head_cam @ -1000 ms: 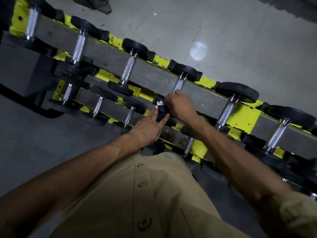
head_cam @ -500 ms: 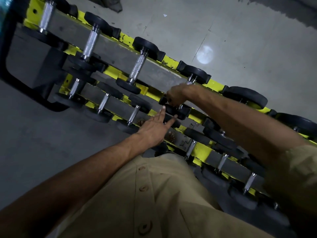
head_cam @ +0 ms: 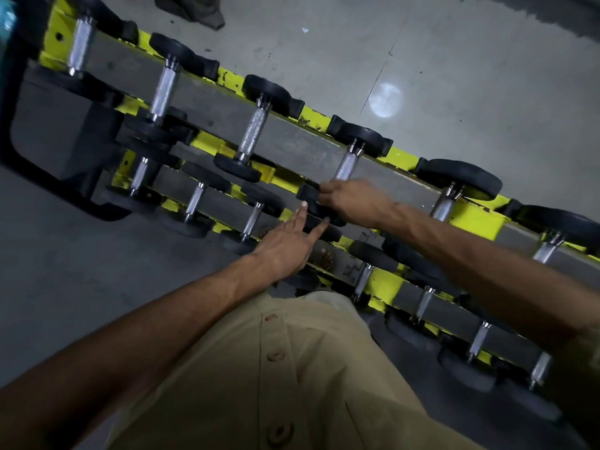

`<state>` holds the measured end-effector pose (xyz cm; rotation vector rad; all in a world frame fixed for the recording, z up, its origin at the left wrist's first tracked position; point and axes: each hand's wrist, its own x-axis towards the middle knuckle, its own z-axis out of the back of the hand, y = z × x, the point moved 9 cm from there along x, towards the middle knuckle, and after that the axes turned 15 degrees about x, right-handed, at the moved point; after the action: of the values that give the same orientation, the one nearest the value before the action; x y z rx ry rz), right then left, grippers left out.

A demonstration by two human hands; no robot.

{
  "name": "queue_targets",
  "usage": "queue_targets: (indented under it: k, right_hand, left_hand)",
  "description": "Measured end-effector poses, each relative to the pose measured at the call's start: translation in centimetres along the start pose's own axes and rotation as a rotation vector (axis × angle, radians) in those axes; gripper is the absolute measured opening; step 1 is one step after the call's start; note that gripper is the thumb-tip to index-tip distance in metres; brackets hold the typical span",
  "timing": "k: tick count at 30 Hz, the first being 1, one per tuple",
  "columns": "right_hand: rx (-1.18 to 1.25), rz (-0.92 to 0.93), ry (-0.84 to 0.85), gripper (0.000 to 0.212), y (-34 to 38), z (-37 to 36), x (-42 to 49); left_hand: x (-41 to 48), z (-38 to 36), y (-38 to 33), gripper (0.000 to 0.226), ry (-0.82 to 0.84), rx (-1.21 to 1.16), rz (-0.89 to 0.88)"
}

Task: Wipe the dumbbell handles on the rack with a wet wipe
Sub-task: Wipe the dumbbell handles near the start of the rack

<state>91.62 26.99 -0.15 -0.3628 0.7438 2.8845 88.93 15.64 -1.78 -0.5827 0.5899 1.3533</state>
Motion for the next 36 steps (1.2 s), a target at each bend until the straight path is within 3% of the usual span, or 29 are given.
queue_targets:
  k: [4,7,10,13,17,20,22,26,28,30,34,36]
  right_hand:
    - [-0.003,-0.229,-0.352,0.013,-5.6,4.7,-0.3]
    - [0.096,-0.356,-0.468,0.010,-5.5,2.7,-1.1]
    - [0.488,-0.564,-0.709,0.008,-3.8,-1.4,-3.1]
    - [0.983,-0.900,-1.012,0.010,-4.5,-5.1,-6.0]
    - [1.230,-1.087,-1.032,0.005,-6.5,-7.7,-6.1]
    - [1.329,-1.092,-1.006,0.029,-8.4,-7.5,-4.7]
    - [1.471,-1.150,-1.039,0.031,-9.9,-7.2,-3.9]
    - [1.886,-1.088,-1.240,0.026,-11.9,-5.6,-1.9]
    - [1.983,-1.061,-1.225,0.024,-11.5,-6.1,-1.6]
    - [1.895,-1.087,-1.103,0.020,-10.8,-7.0,-2.0]
    - [1.112,-1.212,-0.757,0.018,-10.0,-7.0,-4.7]
    - [1.015,-1.215,-0.680,0.013,-7.9,-7.6,-5.3]
  left_hand:
    - [0.0,-0.2,0.0,0.102,-0.002,0.011,0.001]
    - [-0.1,-0.1,-0.1,0.100,0.007,0.003,0.006]
    - [0.0,0.1,0.1,0.098,-0.004,-0.006,0.011]
    - [-0.2,0.0,0.2,0.100,-0.011,-0.031,0.013]
    - [-0.1,0.1,0.3,0.102,-0.118,0.010,-0.014]
    - [0.5,0.3,0.5,0.106,-0.180,0.086,-0.035]
    - [0.9,0.3,0.6,0.108,-0.184,0.133,-0.051]
    - [1.3,0.1,0.8,0.105,-0.159,0.164,-0.098]
    - [1.3,0.2,1.0,0.105,-0.155,0.168,-0.109]
    - [1.5,0.1,1.1,0.105,-0.137,0.161,-0.118]
    - [1.7,0.4,0.9,0.100,-0.113,0.173,-0.157]
    - [1.8,0.5,1.0,0.099,-0.110,0.164,-0.172]
